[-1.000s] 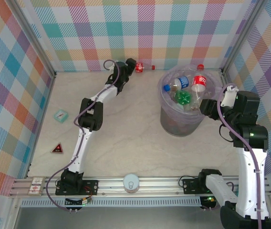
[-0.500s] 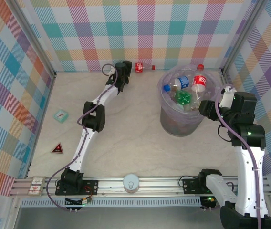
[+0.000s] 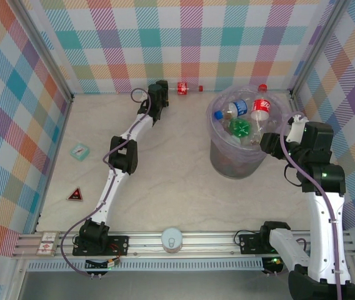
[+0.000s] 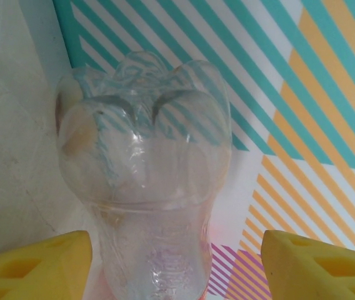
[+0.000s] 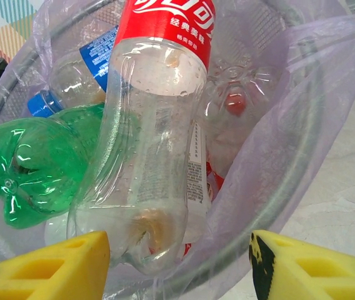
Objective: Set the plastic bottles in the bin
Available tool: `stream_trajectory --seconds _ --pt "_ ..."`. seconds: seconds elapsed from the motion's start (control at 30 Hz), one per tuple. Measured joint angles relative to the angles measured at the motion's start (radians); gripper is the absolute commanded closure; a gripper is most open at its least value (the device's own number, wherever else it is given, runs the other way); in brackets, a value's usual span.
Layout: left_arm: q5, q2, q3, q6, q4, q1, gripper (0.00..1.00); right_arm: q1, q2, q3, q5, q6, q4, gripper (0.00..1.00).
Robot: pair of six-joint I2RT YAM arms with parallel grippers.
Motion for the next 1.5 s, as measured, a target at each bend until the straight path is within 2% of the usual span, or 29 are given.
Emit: stream_trajectory --seconds 0.3,0.57,0.7,1.1,1.17,1.23,1.3,1.37,1.5 --pt "0.051 0.035 0.016 -0.003 0.037 0.019 0.62 0.0 -0.011 -0.003 0.017 0.018 0.0 0.38" --pt "0.098 0.037 -0.011 0.023 0.076 0.039 0.72 0.0 -0.01 -0.009 0.018 0.026 0.0 0.38" --pt "0.125 -0.03 -0.169 0.027 0.19 0.046 0.72 0.0 -0.014 -0.009 0.019 0.029 -0.001 0.38" --pt "0.108 -0.375 -0.838 0.092 0.452 0.091 0.75 0.0 -0.032 -0.009 0.031 0.029 -0.008 0.39" --pt "0.093 -0.44 -0.94 0.132 0.461 0.097 0.72 0.0 -0.032 -0.009 0.036 0.026 -0.008 0.39" --pt "0.086 -0.468 -0.948 0.192 0.419 0.104 0.64 0.0 -0.032 -0.009 0.038 0.025 -0.008 0.39" --pt "0.09 -0.471 -0.892 0.244 0.351 0.11 0.51 0.0 -0.032 -0.009 0.038 0.025 -0.008 0.39" --pt "0.101 -0.468 -0.82 0.273 0.287 0.117 0.32 0.0 -0.032 -0.009 0.038 0.025 -0.008 0.39" --pt "0.118 -0.404 -0.619 0.295 0.216 0.124 0.21 0.0 -0.035 -0.009 0.038 0.025 -0.008 0.39"
